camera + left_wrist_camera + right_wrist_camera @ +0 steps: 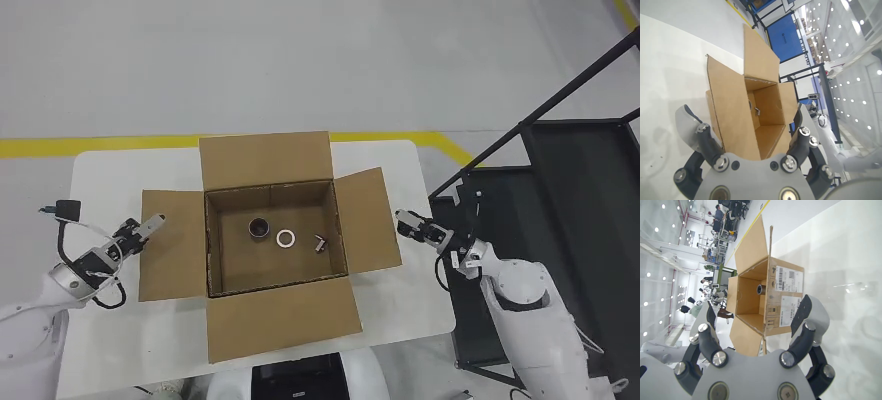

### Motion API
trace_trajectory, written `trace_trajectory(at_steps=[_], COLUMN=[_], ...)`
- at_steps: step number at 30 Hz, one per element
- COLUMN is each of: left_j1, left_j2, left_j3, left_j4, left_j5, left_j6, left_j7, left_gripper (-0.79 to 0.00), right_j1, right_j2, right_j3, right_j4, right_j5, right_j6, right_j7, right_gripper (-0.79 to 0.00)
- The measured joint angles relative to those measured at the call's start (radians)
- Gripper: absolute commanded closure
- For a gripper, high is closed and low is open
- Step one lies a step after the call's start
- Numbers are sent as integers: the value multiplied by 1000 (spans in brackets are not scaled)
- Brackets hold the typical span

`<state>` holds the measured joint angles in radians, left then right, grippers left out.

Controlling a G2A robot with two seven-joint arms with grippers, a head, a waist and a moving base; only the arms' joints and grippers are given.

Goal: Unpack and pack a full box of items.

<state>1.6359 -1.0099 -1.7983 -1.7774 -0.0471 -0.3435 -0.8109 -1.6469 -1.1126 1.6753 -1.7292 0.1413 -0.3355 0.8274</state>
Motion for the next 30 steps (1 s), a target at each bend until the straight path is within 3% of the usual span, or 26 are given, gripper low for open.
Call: trace_trajectory(at_steps=[6, 13, 18, 30], left_j1=[5, -37, -94, -224], left_j2=[2, 0, -6, -17], left_j3=[-9, 65, 170, 383], left_j4=[-60, -75, -53, 59], left_j5=[-179, -268, -327, -219], left_j6=[12, 24, 44, 60], left_j7=[-78, -125, -148, -207], left_gripper=[-785, -785, -785, -785], right_j1=[19, 45, 77, 152], right_j2=[-3, -8, -16, -35], right_j3=[-16, -84, -172, -389], right_j4=[-14, -42, -35, 54], right_j5=[174, 316, 323, 232], right_j6=[-18, -16, -20, -26], right_j7=[27, 73, 79, 88], right_gripper=[-785, -785, -785, -785])
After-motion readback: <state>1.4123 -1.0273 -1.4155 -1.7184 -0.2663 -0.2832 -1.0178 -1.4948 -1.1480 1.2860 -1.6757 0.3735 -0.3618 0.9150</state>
